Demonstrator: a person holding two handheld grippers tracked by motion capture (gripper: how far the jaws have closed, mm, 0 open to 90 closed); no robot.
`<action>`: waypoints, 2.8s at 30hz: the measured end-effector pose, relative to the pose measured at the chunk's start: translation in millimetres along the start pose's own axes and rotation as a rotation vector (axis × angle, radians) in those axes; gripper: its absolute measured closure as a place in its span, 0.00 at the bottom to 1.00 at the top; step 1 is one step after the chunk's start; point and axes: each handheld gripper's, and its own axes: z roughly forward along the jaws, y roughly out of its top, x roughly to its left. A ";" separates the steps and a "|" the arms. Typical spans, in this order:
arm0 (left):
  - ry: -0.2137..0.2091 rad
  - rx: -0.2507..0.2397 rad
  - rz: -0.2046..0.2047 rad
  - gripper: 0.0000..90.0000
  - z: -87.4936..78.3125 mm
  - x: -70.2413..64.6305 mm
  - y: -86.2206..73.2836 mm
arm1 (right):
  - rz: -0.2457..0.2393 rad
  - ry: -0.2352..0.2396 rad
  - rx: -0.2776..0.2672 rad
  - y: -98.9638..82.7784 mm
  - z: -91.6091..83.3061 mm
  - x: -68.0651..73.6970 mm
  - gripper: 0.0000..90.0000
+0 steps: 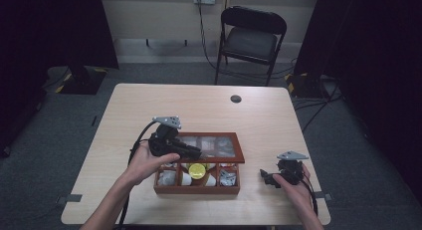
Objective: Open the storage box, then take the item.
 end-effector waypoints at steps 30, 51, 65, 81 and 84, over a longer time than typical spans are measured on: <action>0.030 -0.082 -0.009 0.90 -12.4 6.0 18.0 | 0.004 -0.002 0.001 -0.1 -0.2 0.4 0.00; 0.051 -0.094 0.015 0.90 -15.6 7.2 25.1 | 0.003 -0.003 0.000 -0.1 -0.1 0.3 0.00; 0.055 -0.099 0.031 0.90 -17.3 9.1 28.9 | 0.007 -0.004 0.001 -0.3 -0.5 2.3 0.00; 0.057 -0.098 0.033 0.90 -18.0 9.3 30.9 | -0.039 0.054 -0.062 6.5 -10.1 12.1 0.17; 0.055 -0.096 0.025 0.90 -18.0 10.0 31.0 | -0.035 0.085 -0.081 7.9 -12.9 16.5 0.16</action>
